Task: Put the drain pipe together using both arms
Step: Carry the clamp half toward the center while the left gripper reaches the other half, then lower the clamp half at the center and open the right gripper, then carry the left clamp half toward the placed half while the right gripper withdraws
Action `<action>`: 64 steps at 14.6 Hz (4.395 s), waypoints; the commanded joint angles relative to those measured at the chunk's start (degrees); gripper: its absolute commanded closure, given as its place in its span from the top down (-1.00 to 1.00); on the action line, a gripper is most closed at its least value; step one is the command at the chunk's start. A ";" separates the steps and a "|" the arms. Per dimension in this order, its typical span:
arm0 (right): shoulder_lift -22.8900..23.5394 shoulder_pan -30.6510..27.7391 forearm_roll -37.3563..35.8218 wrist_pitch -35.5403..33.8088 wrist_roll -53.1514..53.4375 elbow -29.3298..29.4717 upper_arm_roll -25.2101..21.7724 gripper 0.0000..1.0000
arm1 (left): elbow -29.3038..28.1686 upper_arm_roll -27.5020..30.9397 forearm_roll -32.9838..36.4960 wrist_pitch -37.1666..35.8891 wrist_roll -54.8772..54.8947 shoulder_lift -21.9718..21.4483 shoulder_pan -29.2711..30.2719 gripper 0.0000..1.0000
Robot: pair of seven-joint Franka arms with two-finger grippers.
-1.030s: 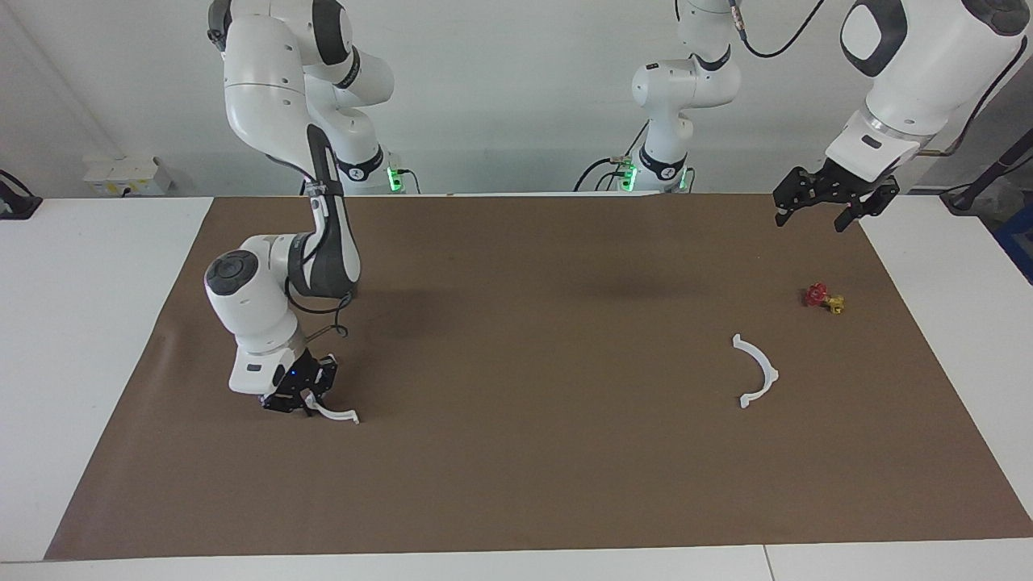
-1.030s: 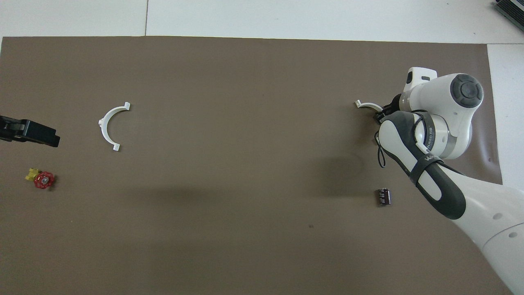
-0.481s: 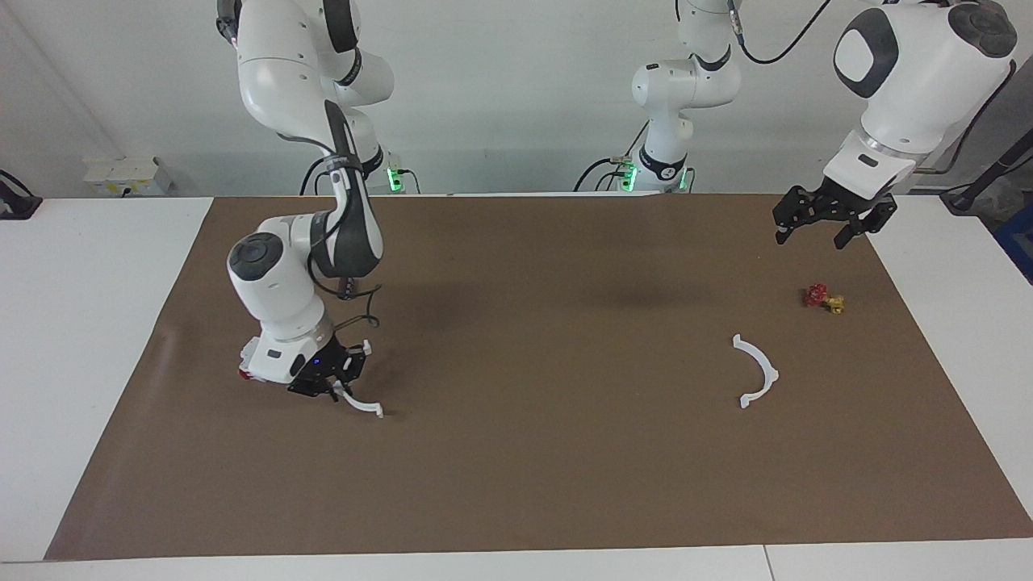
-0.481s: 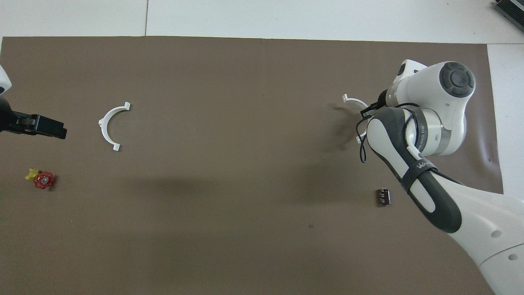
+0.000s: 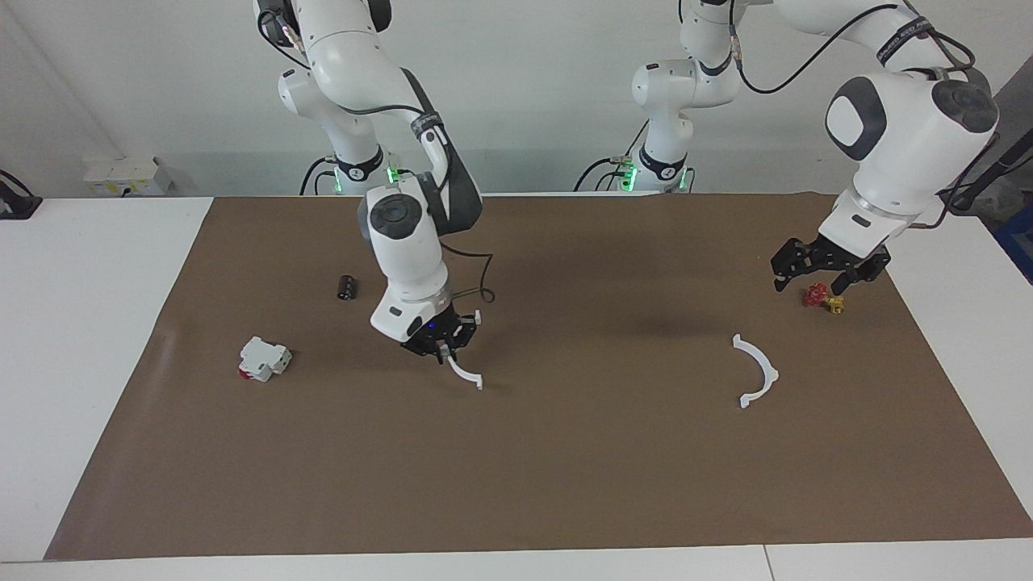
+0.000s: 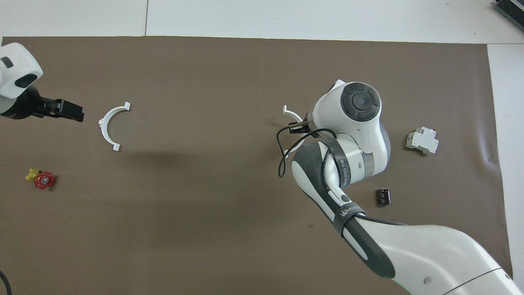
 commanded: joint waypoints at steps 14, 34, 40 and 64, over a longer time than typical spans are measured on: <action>5.16 12.29 -9.48 8.63 14.84 -1.85 -0.16 -1.00 | -2.80 -0.40 -0.18 18.76 5.31 16.01 2.95 0.82; -4.39 6.34 -9.75 2.41 15.46 -0.44 -0.78 1.00 | -8.27 -0.41 -3.26 22.57 6.63 15.05 2.59 -0.76; -14.69 -6.05 -9.48 -16.74 14.49 2.37 -0.95 1.00 | -8.87 -0.14 -3.17 17.64 6.28 10.13 2.33 -1.00; -23.67 -21.19 -7.38 -41.46 -4.67 11.34 -0.43 1.00 | -16.97 -0.05 7.20 22.82 -40.30 7.13 -28.16 -1.00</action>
